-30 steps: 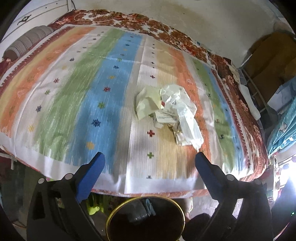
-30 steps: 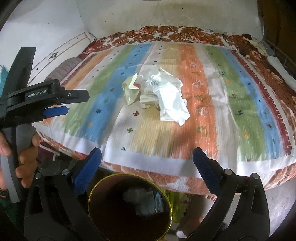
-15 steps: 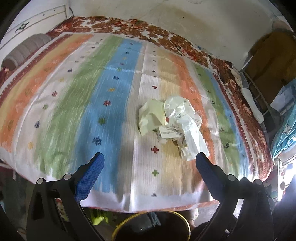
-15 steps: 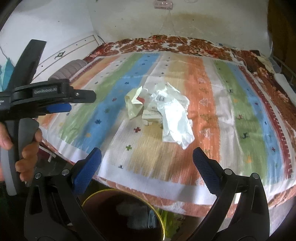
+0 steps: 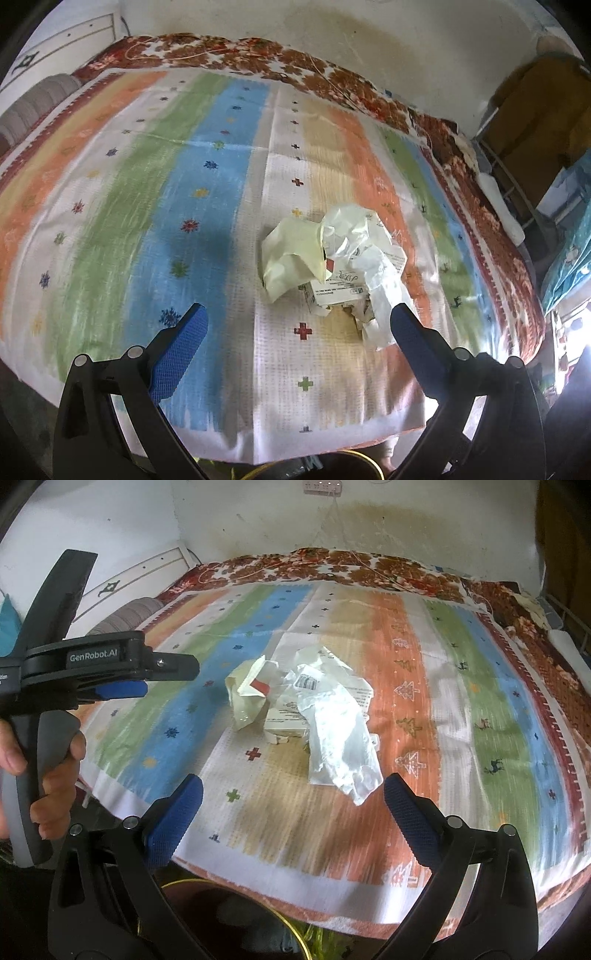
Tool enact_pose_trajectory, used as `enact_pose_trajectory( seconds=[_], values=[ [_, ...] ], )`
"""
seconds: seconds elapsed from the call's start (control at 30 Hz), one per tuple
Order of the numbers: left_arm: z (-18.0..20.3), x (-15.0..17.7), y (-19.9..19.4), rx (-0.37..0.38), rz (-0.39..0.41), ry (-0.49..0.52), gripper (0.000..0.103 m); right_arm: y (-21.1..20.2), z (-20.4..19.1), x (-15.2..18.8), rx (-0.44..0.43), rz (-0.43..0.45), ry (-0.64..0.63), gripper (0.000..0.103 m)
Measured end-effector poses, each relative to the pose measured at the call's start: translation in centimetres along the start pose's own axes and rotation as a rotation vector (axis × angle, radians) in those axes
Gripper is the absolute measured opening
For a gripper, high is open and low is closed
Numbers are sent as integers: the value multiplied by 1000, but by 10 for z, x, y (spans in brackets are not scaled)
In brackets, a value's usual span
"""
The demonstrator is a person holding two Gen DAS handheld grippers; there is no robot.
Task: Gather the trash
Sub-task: 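Move both open tools from the bin back to the trash pile on the blanket, then close right tool on white tissue while left tool closes on yellowish tissue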
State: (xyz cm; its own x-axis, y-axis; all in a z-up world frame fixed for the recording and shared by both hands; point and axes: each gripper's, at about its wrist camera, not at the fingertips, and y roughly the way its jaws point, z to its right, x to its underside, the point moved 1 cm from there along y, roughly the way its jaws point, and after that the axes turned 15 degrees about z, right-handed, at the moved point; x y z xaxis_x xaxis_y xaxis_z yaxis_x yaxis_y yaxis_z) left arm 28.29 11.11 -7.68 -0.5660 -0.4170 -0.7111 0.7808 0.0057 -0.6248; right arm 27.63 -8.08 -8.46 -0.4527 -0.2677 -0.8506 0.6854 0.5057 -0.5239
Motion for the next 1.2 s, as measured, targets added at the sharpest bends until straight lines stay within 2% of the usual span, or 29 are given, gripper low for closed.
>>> enact_pose_trajectory(
  seconds=[0.1, 0.23, 0.33, 0.5, 0.73, 0.97, 1.13, 1.2],
  values=[
    [2, -4, 8, 0, 1, 15, 96, 11, 4, 2, 13, -9, -3, 92],
    [1, -3, 23, 29, -35, -9, 96, 24, 9, 4, 27, -19, -1, 88],
    [6, -2, 34, 11, -47, 33, 96, 34, 13, 6, 31, -29, -5, 85],
    [4, -4, 46, 8, -50, 19, 96, 45, 20, 7, 14, -31, -6, 75],
    [2, -9, 64, -7, -65, 20, 96, 60, 29, 5, 20, -38, -13, 68],
    [1, -12, 77, -4, -74, 5, 94, 77, 35, 11, 35, -91, -30, 56],
    [3, -12, 83, 1, -84, 21, 91, 82, 38, 16, 39, -113, -21, 50],
    [5, -14, 86, -5, -90, 39, 89, 84, 36, 18, 33, -124, -23, 45]
  ],
)
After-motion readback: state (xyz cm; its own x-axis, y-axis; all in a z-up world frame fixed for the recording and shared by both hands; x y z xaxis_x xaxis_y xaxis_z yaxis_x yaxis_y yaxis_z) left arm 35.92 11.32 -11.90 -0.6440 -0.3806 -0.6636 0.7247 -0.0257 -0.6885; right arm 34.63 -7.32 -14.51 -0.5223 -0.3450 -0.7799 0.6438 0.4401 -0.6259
